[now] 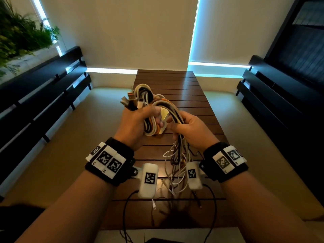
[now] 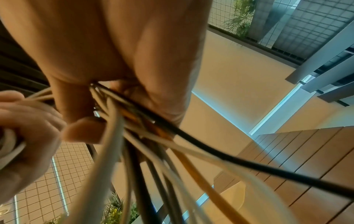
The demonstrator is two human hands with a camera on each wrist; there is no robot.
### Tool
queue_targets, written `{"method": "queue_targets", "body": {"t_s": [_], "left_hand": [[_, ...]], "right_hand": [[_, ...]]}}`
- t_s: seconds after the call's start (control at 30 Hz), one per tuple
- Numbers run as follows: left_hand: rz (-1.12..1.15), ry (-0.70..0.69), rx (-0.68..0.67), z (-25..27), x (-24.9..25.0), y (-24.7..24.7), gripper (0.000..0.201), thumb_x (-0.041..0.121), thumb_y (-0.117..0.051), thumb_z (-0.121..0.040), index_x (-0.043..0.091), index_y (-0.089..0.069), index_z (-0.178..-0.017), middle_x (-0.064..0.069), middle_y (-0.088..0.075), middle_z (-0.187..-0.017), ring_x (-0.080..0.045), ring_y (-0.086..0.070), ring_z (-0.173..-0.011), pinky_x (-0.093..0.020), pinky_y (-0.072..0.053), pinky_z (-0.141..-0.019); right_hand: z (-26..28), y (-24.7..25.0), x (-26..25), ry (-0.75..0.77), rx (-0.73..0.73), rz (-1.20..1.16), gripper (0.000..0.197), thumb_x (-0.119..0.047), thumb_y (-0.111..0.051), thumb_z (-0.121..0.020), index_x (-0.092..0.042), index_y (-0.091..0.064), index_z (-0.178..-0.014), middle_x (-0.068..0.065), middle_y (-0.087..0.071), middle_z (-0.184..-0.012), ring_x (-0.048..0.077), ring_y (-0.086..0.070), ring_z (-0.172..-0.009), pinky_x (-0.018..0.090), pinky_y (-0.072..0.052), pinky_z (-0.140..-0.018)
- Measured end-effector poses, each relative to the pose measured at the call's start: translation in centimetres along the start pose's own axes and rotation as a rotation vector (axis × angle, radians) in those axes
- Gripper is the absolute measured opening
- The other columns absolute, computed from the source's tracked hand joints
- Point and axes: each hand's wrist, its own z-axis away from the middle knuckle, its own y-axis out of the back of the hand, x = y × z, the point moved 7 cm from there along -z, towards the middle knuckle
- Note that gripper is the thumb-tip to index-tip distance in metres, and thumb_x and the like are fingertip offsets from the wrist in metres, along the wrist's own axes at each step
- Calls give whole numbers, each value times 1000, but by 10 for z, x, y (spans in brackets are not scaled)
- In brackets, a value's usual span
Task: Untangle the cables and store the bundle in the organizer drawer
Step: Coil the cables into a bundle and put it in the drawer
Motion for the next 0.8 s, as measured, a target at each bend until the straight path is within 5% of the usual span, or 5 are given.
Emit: {"method": "queue_targets", "body": {"t_s": [0.13, 0.23, 0.4, 0.63, 0.8], "left_hand": [[147, 85, 61, 0, -7, 7, 4, 6, -56, -83, 9, -56, -85, -2, -46, -62, -12, -49, -54, -29, -50, -57], [69, 134, 50, 1, -18, 9, 4, 7, -61, -82, 7, -57, -84, -4, -49, -63, -15, -51, -56, -32, -51, -59], [9, 223, 28, 9, -38, 0, 18, 5, -66, -84, -4, -64, -100, -6, -61, -67, -18, -59, -61, -31, -54, -62], [32, 229, 22, 10, -40, -16, 46, 4, -65, -81, -5, -60, -125, -7, -67, -75, -19, -62, -64, -29, -53, -54], [82, 218, 37, 9, -39, -19, 43, 3, -64, -81, -2, -61, -124, -36, -61, -106, -43, -63, -92, -61, -52, -85]], "right_hand": [[2, -2, 4, -9, 25, 62, 3, -25, -59, -98, -26, -62, -96, -13, -57, -59, 11, -51, -54, 32, -47, -57], [5, 9, -7, 46, 126, 47, 9, -24, -56, -100, -24, -57, -92, -21, -56, -55, -2, -51, -48, 19, -41, -52], [5, 14, -23, 46, 139, -181, 37, -33, -34, -107, -6, -59, -103, -10, -44, -54, 2, -38, -46, 16, -32, -44], [4, 7, -19, 15, 204, -140, 43, -40, -30, -107, -15, -63, -96, -10, -49, -57, 5, -40, -49, 21, -34, -47], [7, 5, -21, -5, 243, -57, 40, -48, -33, -105, -32, -69, -104, -4, -72, -89, 13, -68, -77, 31, -56, -65]]}}
